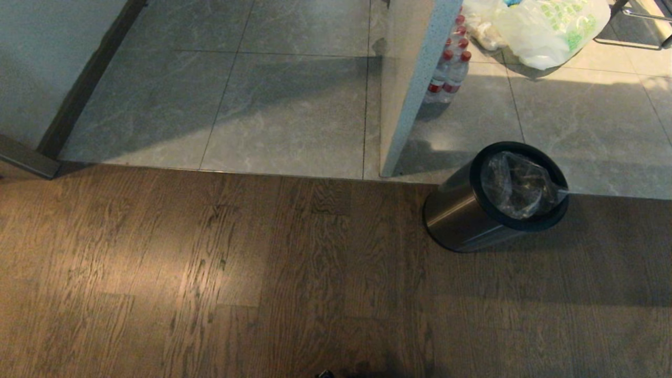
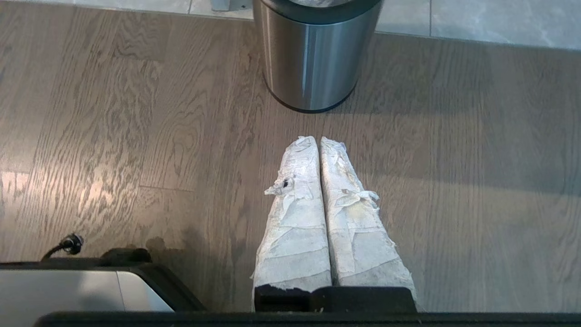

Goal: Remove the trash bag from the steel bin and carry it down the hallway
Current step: Place the outer trash can on the ground

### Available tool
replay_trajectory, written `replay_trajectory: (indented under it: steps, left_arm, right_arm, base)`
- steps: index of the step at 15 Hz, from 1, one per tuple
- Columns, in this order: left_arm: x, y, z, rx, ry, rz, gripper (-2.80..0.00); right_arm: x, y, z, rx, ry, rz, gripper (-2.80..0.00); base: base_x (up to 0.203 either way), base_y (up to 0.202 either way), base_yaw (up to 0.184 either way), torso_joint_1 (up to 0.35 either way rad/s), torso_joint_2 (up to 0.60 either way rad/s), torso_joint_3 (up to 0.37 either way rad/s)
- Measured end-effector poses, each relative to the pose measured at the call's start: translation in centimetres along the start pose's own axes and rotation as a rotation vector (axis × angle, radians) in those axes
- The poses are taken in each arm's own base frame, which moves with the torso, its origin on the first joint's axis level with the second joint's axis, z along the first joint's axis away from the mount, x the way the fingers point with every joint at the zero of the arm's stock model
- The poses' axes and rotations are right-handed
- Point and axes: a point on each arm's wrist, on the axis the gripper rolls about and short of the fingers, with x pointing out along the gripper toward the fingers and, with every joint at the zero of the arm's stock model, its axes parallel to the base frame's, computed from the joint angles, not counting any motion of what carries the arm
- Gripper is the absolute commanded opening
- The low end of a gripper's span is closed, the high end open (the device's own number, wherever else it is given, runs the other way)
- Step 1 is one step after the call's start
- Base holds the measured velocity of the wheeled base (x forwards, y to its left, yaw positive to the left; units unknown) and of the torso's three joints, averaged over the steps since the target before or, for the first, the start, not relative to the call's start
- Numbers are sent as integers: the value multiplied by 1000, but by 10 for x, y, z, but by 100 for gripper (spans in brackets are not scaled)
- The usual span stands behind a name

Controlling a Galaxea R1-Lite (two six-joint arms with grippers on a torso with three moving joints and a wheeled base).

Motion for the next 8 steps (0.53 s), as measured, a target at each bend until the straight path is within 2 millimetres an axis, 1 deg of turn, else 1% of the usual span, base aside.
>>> replay_trajectory:
  steps: [6, 7, 8]
  left_arm:
    - [0, 0, 0, 0, 0, 0, -280]
    - [0, 0, 0, 0, 0, 0, -280]
    - [0, 0, 0, 0, 0, 0, -280]
  right_arm:
    - [-1, 0, 1, -28, 23, 2, -280]
    - [-3, 0, 5, -28, 24, 4, -280]
    - [-6, 0, 21, -29, -13, 13, -280]
  base:
    - [0, 0, 0, 0, 0, 0]
    - [0, 0, 0, 0, 0, 0]
    - [0, 0, 0, 0, 0, 0]
